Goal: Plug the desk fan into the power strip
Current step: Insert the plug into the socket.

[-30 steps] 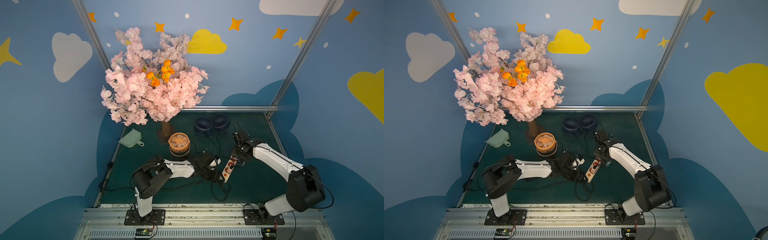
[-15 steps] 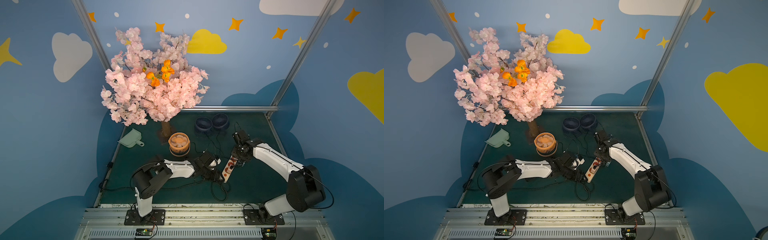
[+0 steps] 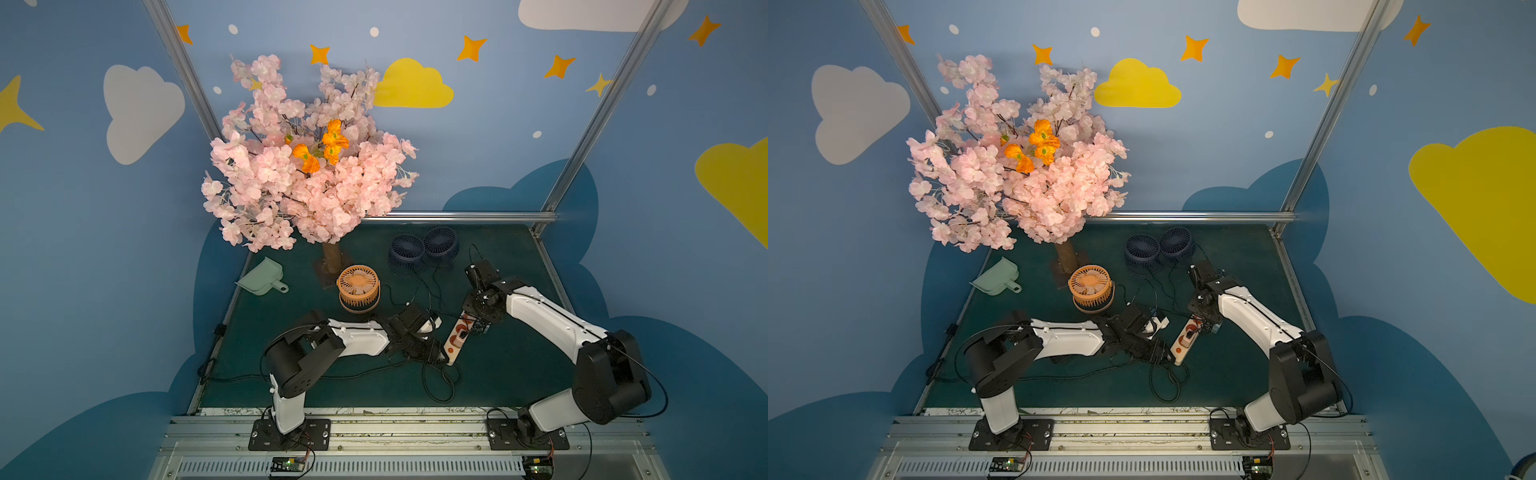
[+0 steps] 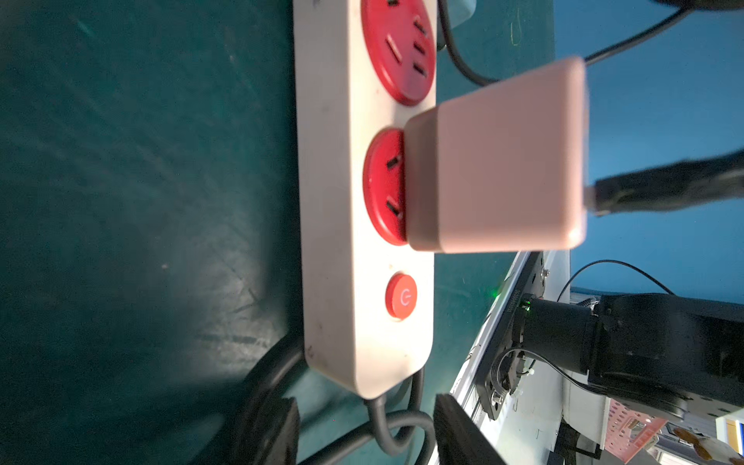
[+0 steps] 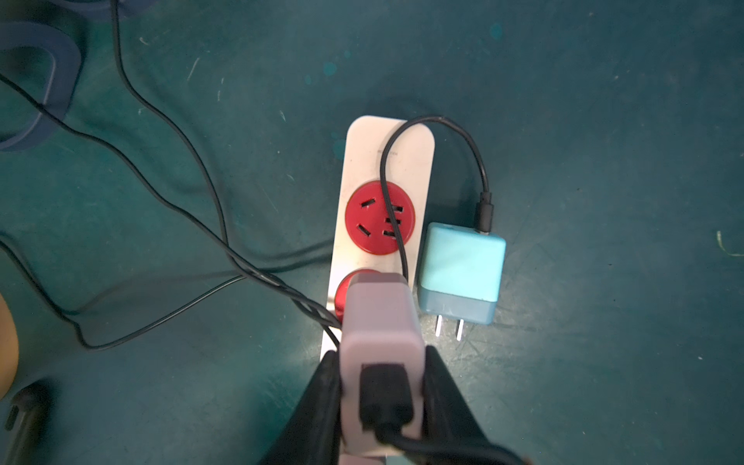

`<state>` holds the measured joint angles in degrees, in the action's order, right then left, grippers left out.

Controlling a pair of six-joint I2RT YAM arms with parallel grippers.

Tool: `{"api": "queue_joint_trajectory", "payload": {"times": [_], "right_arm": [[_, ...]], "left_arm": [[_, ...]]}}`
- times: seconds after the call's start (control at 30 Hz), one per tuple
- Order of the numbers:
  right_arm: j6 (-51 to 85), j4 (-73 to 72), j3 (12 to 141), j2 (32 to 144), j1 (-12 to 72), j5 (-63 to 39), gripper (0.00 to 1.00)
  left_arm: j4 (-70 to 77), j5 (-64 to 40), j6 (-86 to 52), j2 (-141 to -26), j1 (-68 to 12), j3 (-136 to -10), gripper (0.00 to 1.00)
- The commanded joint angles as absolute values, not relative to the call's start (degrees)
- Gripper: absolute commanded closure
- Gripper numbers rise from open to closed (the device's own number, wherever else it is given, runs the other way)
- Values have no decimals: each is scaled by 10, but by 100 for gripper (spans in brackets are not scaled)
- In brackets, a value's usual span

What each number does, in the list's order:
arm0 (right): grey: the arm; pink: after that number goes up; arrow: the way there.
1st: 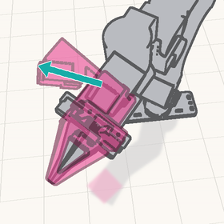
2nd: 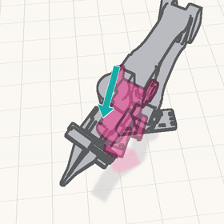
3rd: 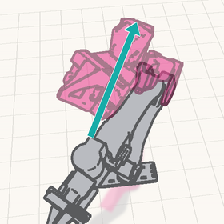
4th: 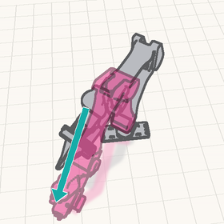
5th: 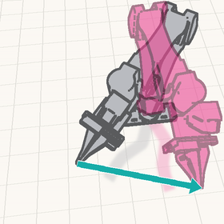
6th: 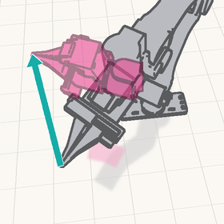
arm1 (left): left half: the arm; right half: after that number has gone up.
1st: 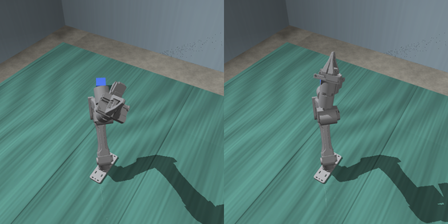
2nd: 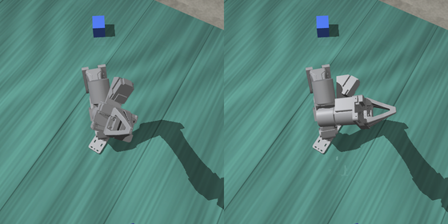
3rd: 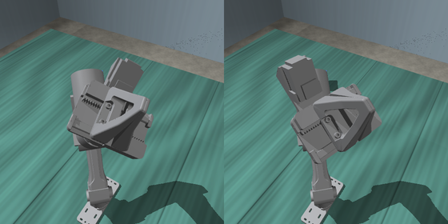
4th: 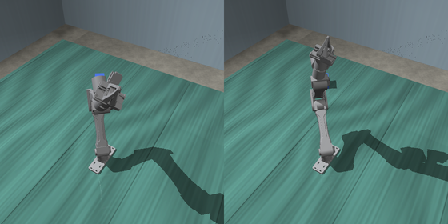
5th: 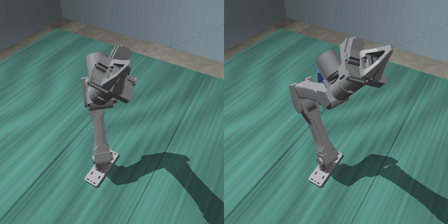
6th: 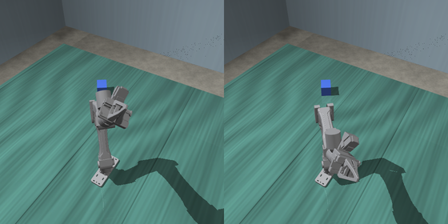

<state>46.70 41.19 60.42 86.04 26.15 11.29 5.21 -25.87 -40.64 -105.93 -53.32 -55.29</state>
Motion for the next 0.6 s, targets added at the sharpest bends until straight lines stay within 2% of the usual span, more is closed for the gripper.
{"api": "queue_joint_trajectory", "payload": {"times": [0.0, 0.57], "right_arm": [[474, 453, 602, 846, 268, 92, 100], [451, 458, 618, 863, 271, 123, 100]], "left_arm": [[54, -256, -406, -1055, -535, -549, 43], [54, -253, -407, -1046, -535, -542, 43]]}}
